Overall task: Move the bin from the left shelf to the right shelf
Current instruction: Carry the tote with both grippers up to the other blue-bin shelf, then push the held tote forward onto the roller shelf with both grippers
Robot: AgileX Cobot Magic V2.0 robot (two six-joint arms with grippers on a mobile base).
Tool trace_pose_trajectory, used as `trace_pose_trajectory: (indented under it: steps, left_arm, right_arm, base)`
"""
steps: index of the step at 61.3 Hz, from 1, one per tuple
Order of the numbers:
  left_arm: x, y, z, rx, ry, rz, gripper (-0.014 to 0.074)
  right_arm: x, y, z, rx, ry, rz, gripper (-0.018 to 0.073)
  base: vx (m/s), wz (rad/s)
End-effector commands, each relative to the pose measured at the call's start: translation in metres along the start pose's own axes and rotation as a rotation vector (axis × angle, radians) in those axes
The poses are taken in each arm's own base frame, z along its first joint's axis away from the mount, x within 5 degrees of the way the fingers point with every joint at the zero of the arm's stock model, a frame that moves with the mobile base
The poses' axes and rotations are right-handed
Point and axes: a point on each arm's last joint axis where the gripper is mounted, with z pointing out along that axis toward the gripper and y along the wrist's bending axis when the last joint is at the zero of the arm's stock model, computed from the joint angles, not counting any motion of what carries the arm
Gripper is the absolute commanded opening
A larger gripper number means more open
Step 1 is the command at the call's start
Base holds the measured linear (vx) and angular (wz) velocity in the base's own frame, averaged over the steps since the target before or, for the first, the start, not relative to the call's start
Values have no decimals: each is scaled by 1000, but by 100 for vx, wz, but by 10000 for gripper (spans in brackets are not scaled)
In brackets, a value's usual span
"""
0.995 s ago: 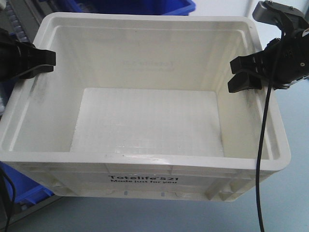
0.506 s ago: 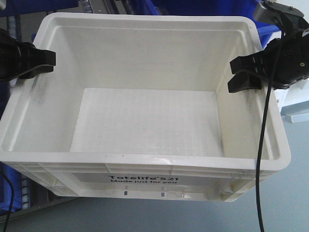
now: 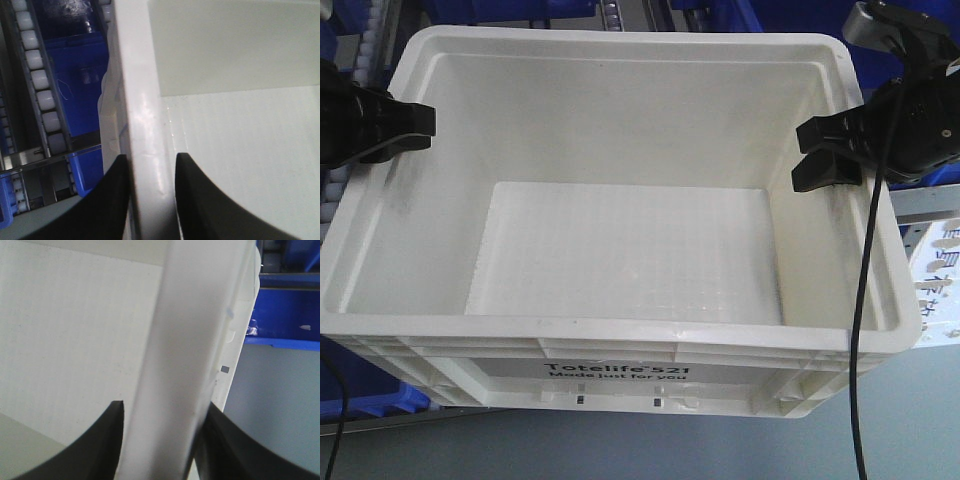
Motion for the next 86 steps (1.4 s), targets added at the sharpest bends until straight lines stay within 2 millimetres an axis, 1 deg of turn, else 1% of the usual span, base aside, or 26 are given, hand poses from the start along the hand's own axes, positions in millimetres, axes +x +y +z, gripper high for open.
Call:
trace_pose_trajectory:
  steps: [1, 42, 86]
  left_arm:
    - [-20, -9, -24, 30, -187, 20, -5]
    - [-20, -9, -24, 30, -187, 20, -5]
    - [-20, -9, -24, 30, -187, 20, -5]
  right_arm:
    - [-7, 11, -23, -34, -110, -42, -4]
    - [-7, 11, -23, -34, -109, -42, -4]
    - [-7, 11, -23, -34, -109, -42, -4]
  base:
    - [8, 32]
    - [9, 23]
    - [14, -1]
